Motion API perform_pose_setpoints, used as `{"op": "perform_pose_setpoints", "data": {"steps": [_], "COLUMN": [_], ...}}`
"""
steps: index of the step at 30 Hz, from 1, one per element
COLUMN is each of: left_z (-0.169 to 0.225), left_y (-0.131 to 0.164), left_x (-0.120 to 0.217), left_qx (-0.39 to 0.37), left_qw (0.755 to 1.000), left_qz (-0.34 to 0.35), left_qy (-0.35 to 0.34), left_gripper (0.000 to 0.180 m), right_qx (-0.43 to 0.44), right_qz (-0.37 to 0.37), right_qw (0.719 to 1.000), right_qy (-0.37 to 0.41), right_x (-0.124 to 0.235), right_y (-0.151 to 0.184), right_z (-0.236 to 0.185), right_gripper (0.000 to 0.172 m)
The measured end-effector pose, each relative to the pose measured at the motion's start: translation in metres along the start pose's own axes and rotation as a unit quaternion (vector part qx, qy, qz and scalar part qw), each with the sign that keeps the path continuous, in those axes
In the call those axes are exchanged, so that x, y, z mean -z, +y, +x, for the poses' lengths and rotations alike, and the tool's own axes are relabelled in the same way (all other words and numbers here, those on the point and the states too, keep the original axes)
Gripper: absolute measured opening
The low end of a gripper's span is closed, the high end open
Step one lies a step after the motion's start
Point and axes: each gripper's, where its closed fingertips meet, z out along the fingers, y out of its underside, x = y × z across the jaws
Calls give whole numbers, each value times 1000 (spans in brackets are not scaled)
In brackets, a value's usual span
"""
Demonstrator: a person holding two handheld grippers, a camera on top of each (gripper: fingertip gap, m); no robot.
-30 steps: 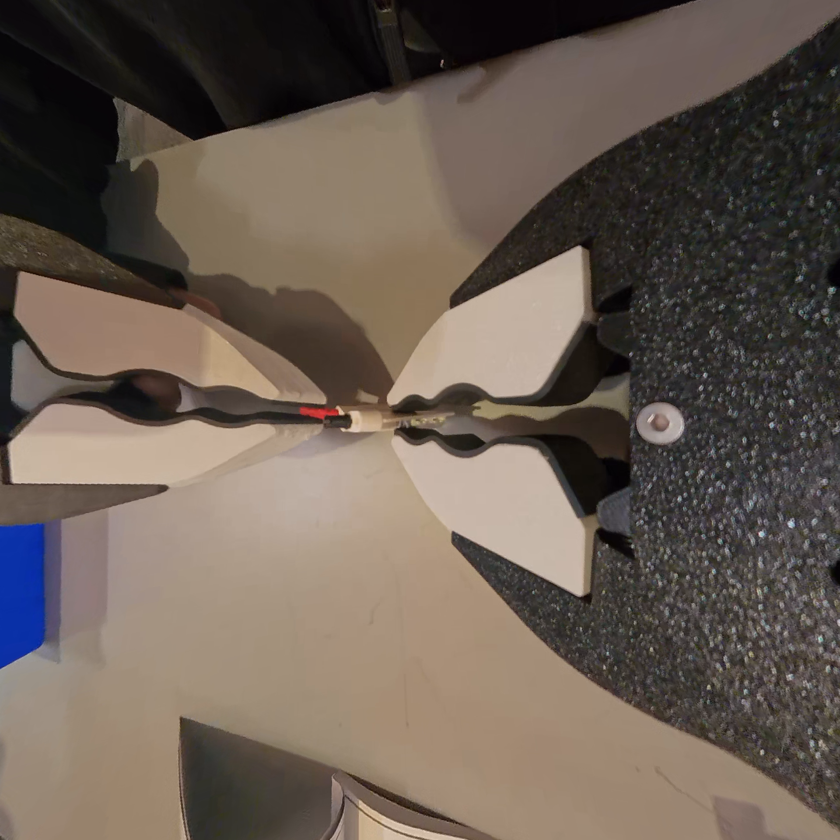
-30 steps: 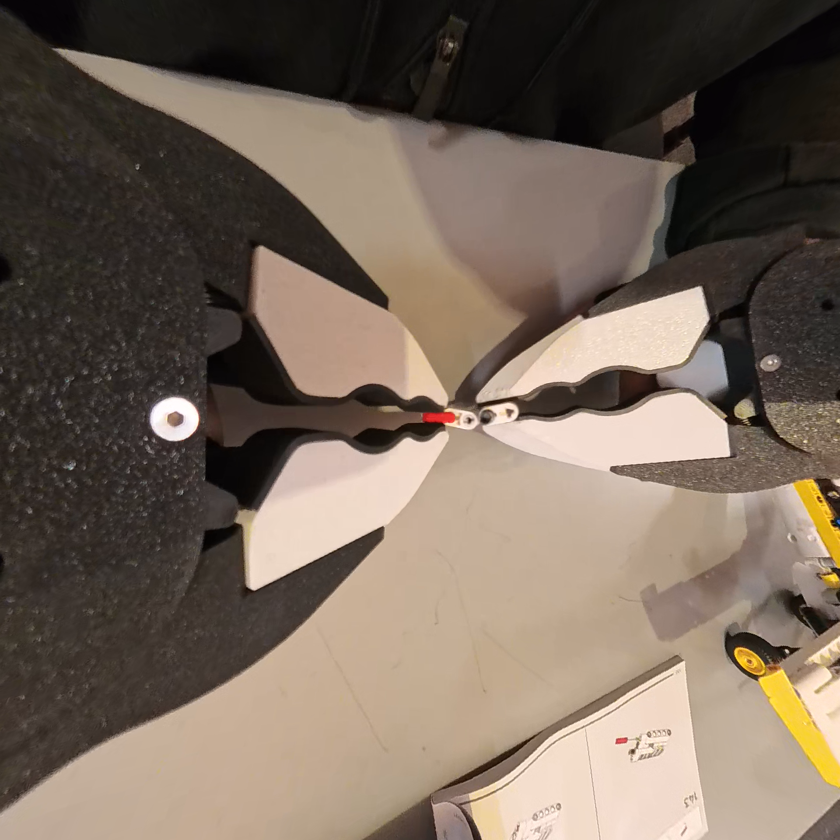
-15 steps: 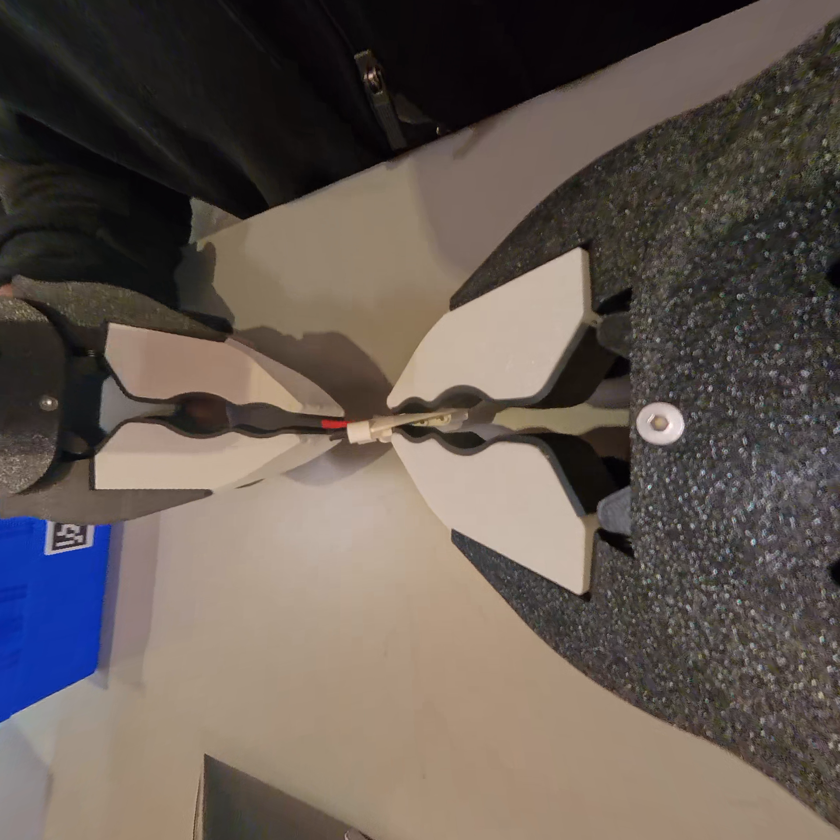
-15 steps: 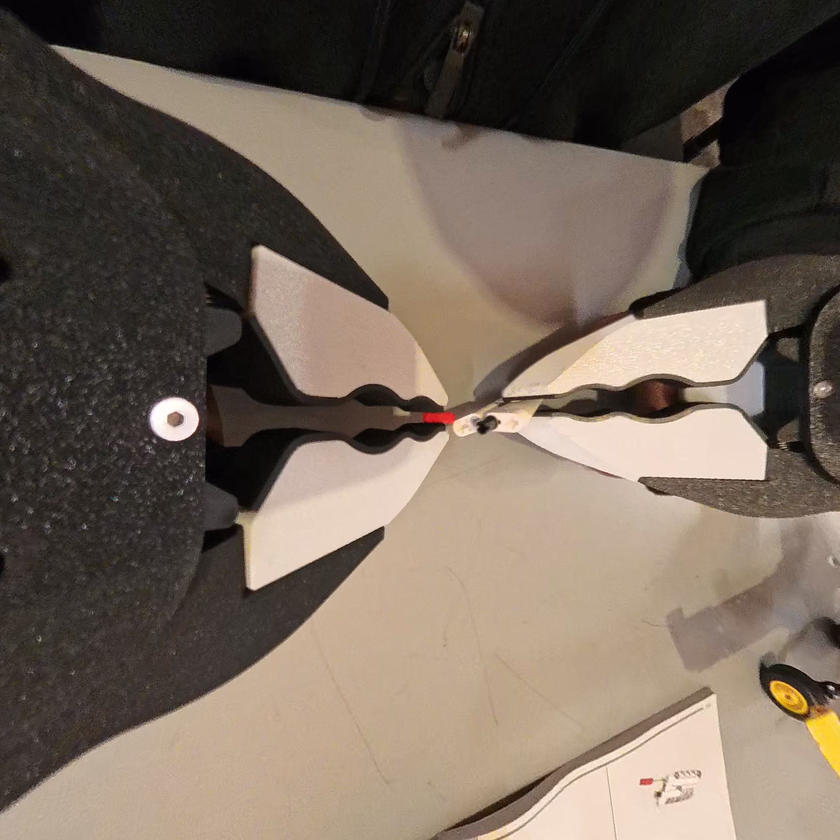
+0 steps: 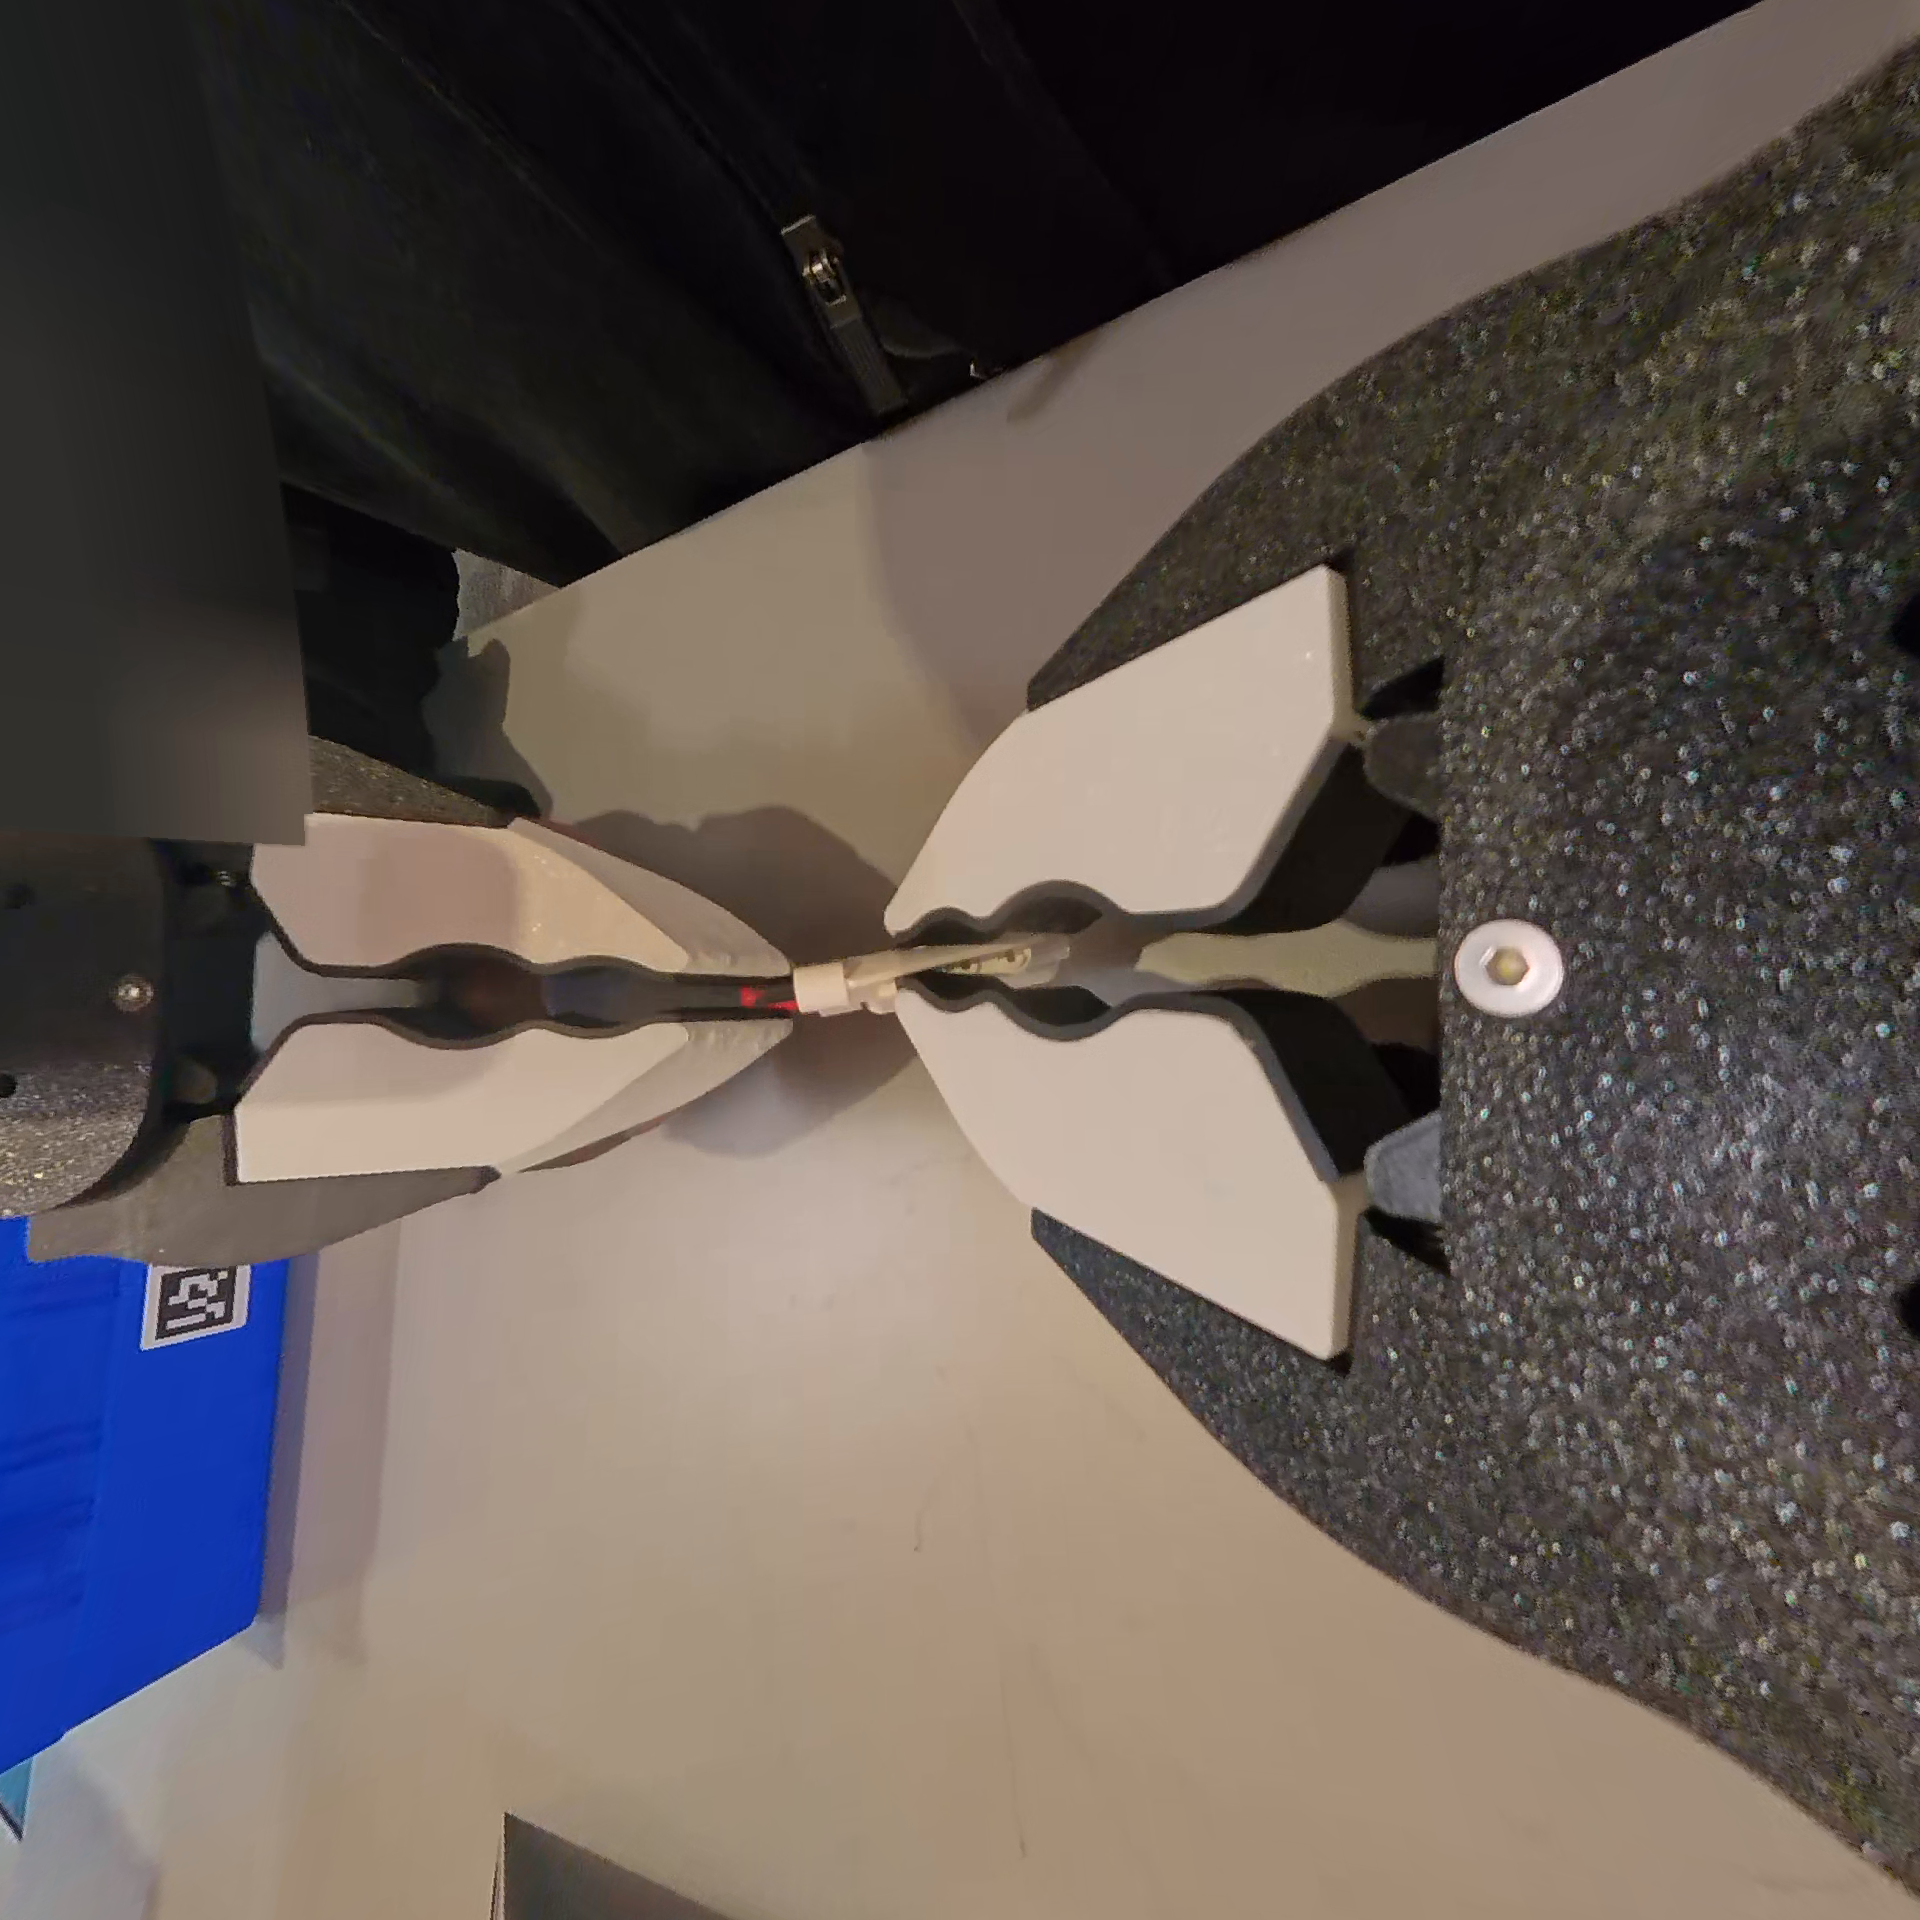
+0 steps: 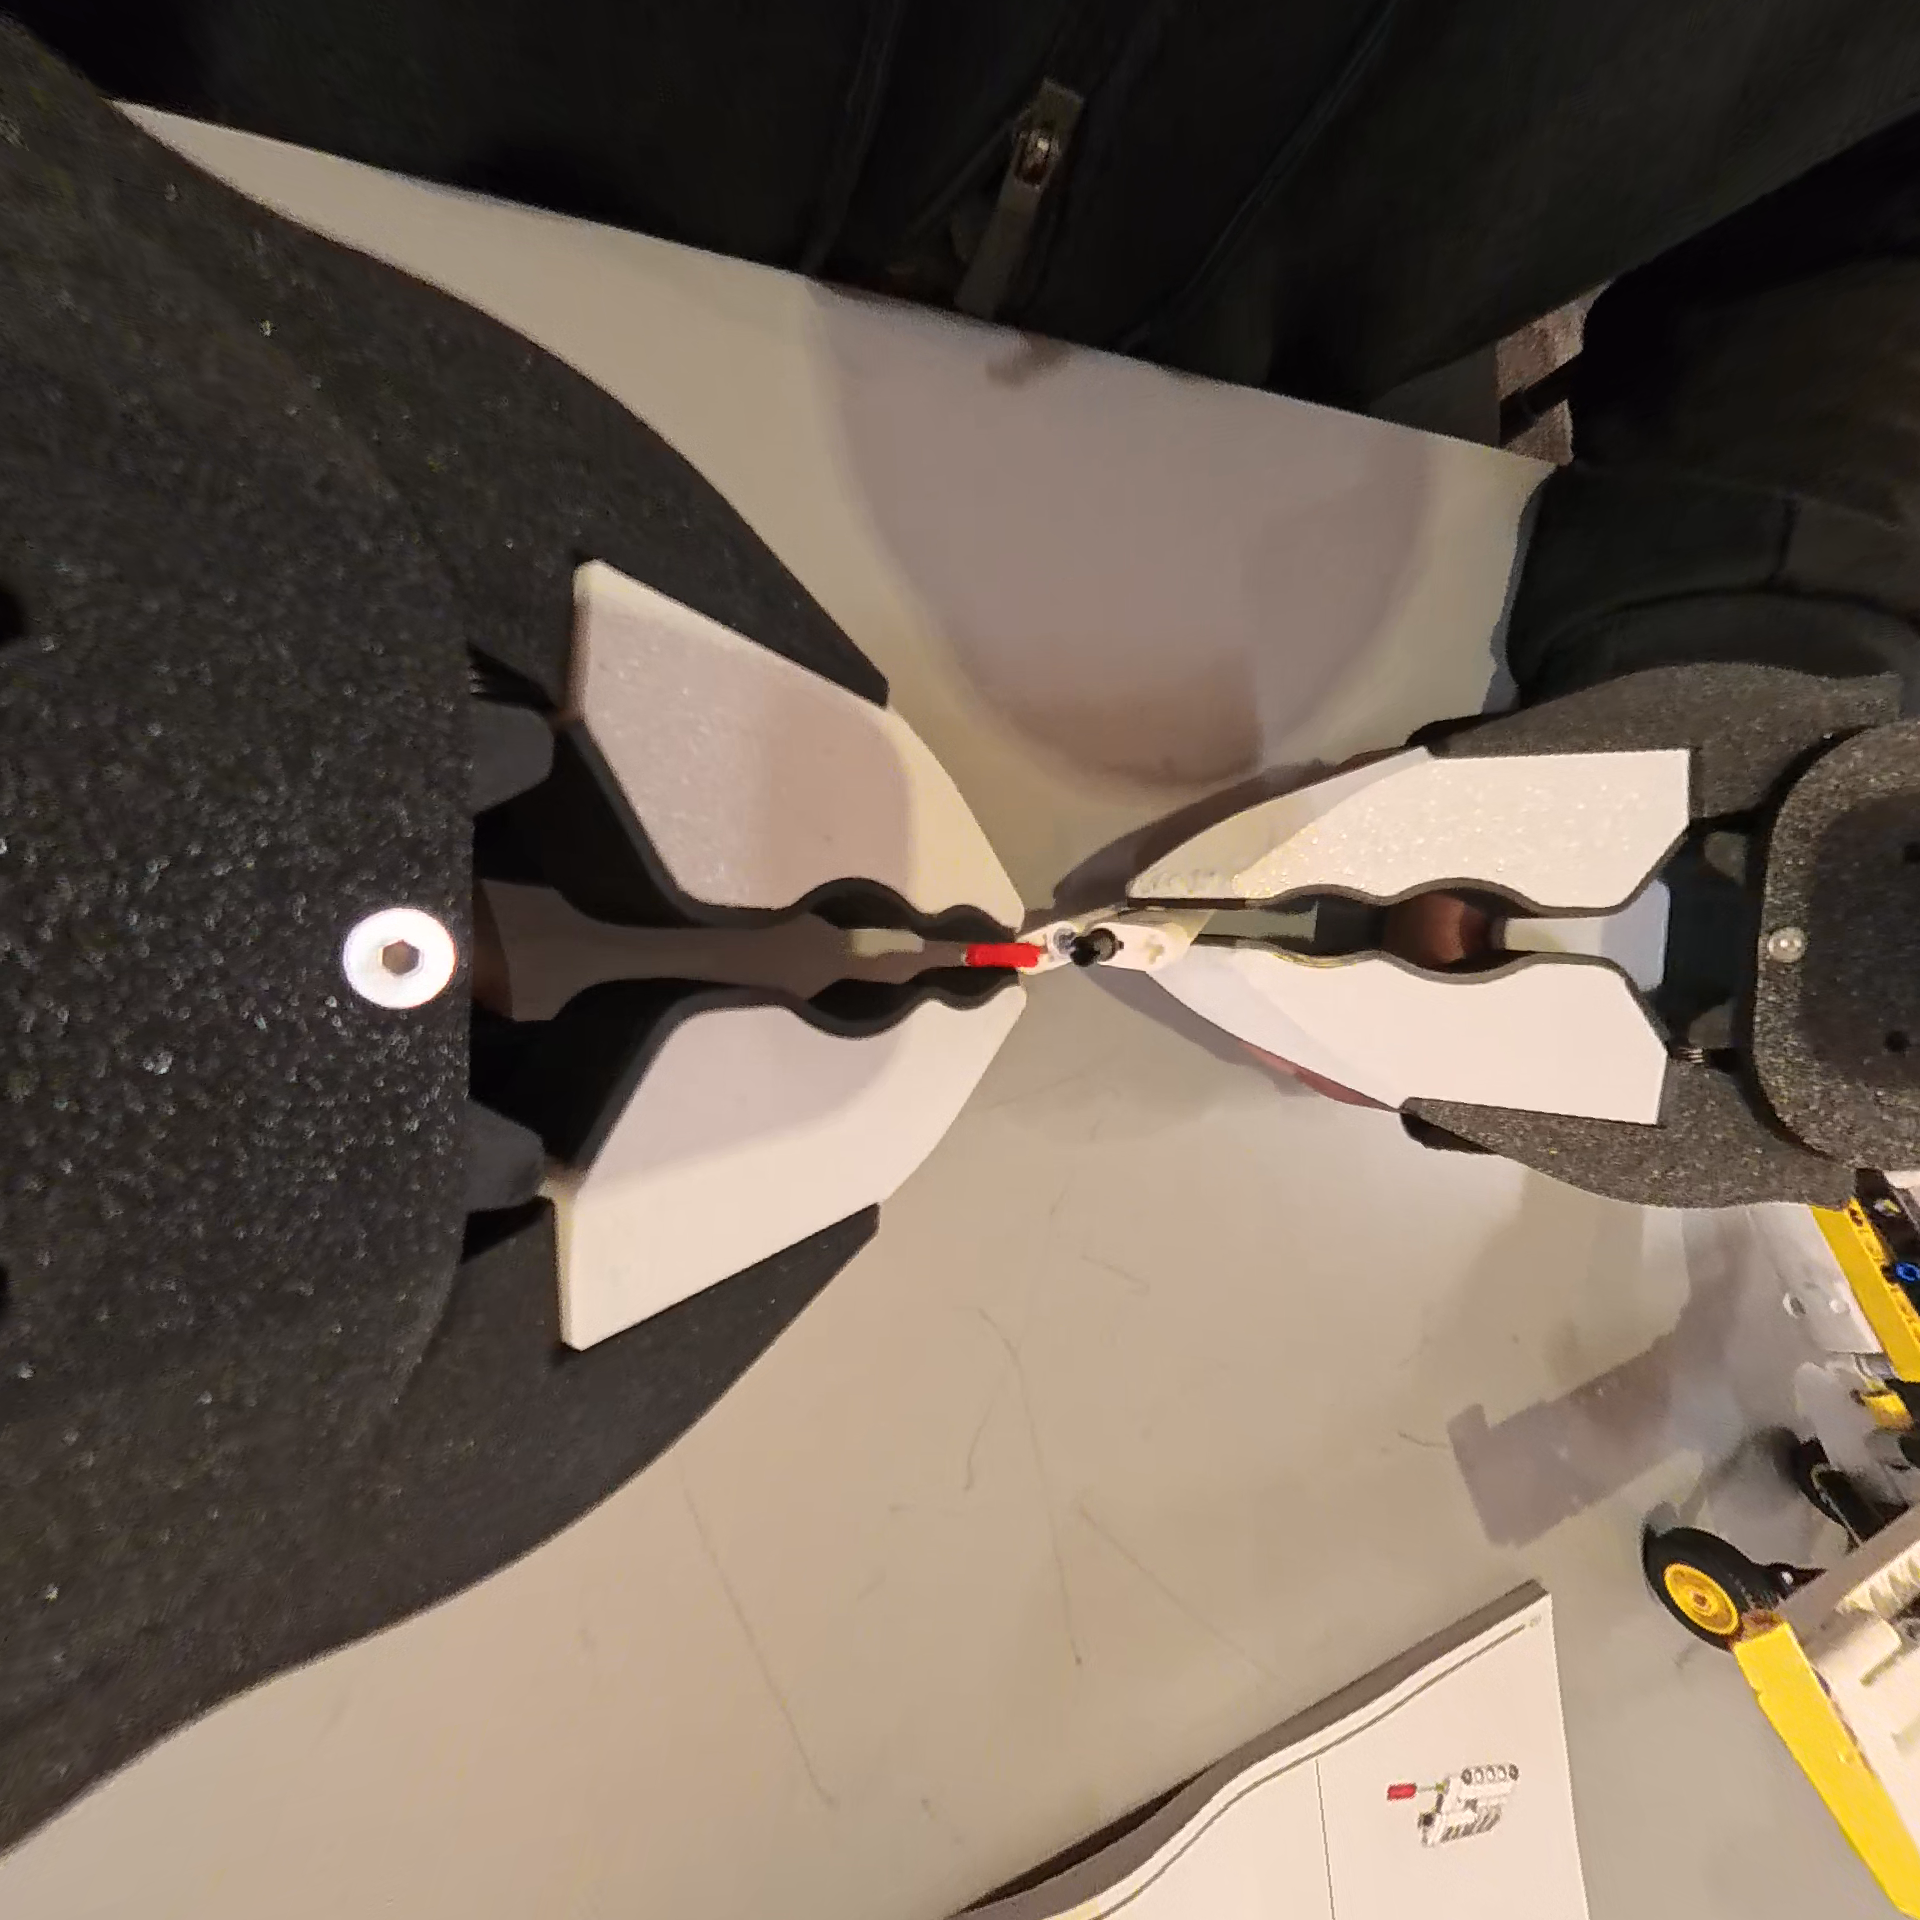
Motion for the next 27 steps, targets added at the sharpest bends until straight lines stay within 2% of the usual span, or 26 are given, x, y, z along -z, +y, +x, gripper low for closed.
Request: {"op": "perform_pose_setpoints", "data": {"steps": [5,12,17,27], "left_z": [1,-1,-4,-5], "left_y": [0,6,2,-4], "left_x": [0,-3,-1,2], "left_qx": [-20,-145,-205,-222], "left_qw": [1000,987,974,968], "left_qz": [-3,-29,-19,5], "left_qy": [-5,-60,-94,-114], "left_gripper": [5,5,5,6], "right_qx": [-4,-37,-47,-39], "right_qz": [-3,-7,4,8], "right_qw": [1000,999,999,999], "right_qy": [-11,-20,-19,14], "right_x": [0,-5,-4,-8], "right_y": [1,6,5,5], "right_z": [-3,-4,-2,1], "right_gripper": [4,4,4,4]}}
